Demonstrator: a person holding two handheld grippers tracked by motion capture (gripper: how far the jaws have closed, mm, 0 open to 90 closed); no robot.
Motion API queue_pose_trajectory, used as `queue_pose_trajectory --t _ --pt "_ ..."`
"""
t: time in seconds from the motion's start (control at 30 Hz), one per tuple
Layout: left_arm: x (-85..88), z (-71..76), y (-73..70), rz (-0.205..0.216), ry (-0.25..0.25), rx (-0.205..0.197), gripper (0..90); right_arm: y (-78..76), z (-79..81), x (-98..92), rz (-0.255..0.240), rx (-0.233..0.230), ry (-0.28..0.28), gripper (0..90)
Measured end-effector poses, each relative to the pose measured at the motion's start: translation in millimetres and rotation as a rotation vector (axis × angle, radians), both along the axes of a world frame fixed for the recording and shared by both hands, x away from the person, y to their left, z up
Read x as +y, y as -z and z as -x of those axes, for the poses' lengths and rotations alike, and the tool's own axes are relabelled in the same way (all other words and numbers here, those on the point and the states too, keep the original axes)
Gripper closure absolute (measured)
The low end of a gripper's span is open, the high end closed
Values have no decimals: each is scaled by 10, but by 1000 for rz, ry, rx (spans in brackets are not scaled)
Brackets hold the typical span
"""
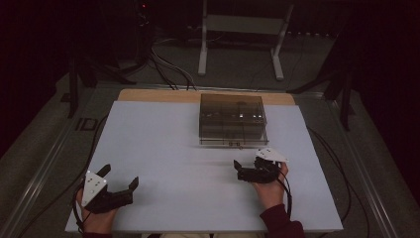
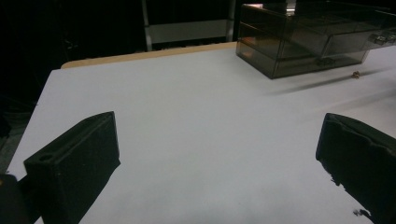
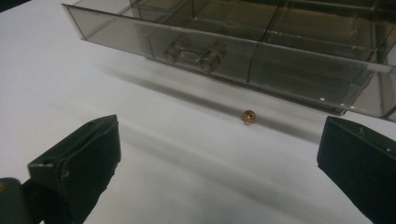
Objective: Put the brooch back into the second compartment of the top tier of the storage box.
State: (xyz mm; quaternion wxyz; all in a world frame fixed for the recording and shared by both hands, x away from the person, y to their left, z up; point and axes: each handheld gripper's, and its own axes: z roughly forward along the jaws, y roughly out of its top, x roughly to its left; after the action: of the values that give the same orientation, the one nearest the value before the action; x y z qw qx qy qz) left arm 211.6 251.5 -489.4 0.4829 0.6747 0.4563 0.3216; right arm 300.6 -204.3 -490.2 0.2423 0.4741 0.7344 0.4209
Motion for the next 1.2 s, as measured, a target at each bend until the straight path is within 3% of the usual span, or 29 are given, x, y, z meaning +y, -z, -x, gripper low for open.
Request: queue_pose_trajectory --t 0.37,0.6,1.2 --pt "3 1 -1 1 1 -1 5 134 -150 122 31 26 48 56" --pt "1 -1 0 2 4 0 5 236 -270 177 72 31 122 148" --pt "5 1 -1 2 7 -2 5 364 -565 312 91 89 275 333"
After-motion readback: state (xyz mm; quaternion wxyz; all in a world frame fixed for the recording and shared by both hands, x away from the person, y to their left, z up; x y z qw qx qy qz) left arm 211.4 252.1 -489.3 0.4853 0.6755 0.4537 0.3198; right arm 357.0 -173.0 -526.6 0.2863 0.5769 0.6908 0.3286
